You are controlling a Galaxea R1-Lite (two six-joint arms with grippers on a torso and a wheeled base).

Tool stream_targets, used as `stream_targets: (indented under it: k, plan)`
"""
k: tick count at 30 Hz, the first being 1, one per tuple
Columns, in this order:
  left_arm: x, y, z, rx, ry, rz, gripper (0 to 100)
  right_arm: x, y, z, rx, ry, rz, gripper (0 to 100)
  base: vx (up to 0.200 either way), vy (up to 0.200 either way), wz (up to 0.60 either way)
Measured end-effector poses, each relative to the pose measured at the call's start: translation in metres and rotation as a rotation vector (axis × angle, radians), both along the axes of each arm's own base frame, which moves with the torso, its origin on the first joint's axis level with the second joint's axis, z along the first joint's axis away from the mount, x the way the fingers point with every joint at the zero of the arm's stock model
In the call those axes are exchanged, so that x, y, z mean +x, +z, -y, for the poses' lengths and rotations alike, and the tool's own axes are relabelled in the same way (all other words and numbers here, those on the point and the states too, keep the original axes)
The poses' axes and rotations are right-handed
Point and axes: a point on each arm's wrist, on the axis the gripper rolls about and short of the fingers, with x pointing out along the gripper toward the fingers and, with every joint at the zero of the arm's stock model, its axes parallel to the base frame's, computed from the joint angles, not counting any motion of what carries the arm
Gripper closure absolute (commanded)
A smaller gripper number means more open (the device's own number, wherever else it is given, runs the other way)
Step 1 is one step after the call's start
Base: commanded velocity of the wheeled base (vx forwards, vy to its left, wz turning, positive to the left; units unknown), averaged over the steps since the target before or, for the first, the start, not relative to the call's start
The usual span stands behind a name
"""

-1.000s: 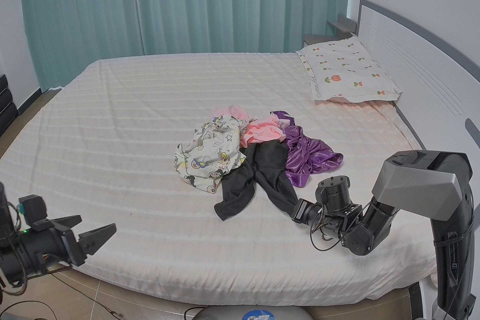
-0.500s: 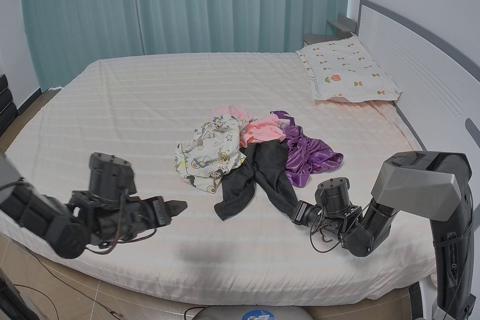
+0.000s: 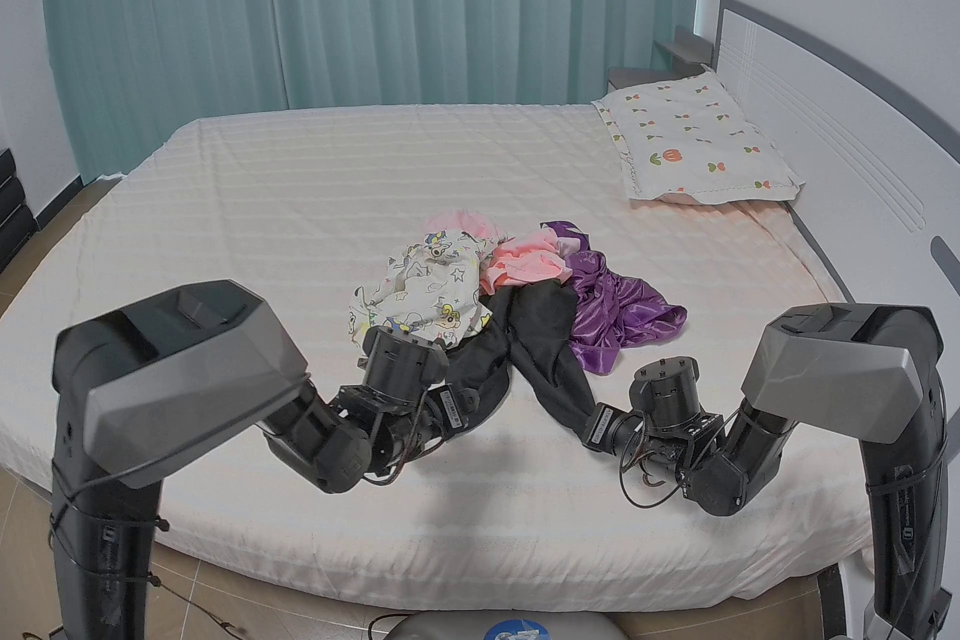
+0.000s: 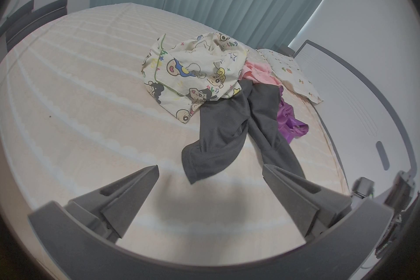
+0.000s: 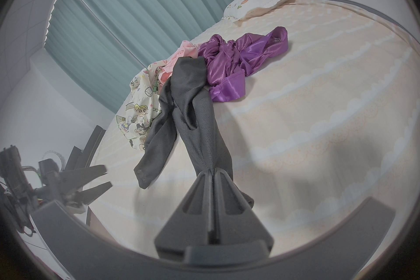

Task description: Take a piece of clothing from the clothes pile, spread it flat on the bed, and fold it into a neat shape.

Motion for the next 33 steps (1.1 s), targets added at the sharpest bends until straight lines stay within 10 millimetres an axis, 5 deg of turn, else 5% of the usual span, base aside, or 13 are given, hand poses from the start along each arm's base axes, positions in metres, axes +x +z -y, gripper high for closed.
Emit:
stream_targets:
  k: [16,17,33]
  plan:
    - [0.030,-0.044,0.026,0.053,0.063,0.030,0,-0.001,-0.002,-0.001,-0.004,0.006,0.003,100,0.000,0.000,0.00]
    - [0.030,-0.045,0.027,0.054,0.063,0.030,100,-0.001,-0.002,-0.001,-0.004,0.006,0.003,100,0.000,0.000,0.00]
    - [0.024,-0.057,0.022,0.036,0.162,0.002,100,-0.003,0.004,-0.002,0.045,0.018,0.107,100,0.000,0.000,0.00]
